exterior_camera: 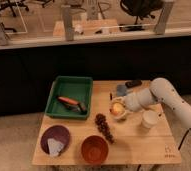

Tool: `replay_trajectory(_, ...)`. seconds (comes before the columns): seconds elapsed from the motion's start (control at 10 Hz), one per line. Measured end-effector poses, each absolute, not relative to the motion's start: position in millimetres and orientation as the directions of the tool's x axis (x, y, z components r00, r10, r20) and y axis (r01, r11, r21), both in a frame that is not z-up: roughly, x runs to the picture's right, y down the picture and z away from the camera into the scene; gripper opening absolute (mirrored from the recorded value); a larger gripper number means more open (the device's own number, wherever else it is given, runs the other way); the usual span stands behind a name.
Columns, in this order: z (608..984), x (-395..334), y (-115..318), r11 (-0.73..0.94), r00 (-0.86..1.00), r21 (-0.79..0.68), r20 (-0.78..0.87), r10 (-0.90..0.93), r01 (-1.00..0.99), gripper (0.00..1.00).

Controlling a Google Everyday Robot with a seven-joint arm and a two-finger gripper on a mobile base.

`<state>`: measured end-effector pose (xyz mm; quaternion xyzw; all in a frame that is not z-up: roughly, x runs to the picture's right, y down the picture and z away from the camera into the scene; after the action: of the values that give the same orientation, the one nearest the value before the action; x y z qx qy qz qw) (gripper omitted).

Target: Place apple in plastic cup

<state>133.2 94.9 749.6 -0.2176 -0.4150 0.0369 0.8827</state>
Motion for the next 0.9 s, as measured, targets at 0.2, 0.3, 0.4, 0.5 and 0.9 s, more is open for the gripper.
replay_trajectory(0.2,761,156,67,0.912,0.653,-0.407,0.703,0.281,0.047,0.08)
replay_trajectory(0.3,763,166,59,0.911,0.653,-0.411,0.695,0.300,0.020,0.08)
replay_trajectory(0.4,764,172,57,0.911,0.654,-0.413,0.691,0.309,0.006,0.08)
replay_trajectory(0.5,764,172,57,0.911,0.653,-0.413,0.691,0.309,0.006,0.08)
replay_trajectory(0.9,764,170,56,0.911,0.653,-0.413,0.692,0.308,0.008,0.08)
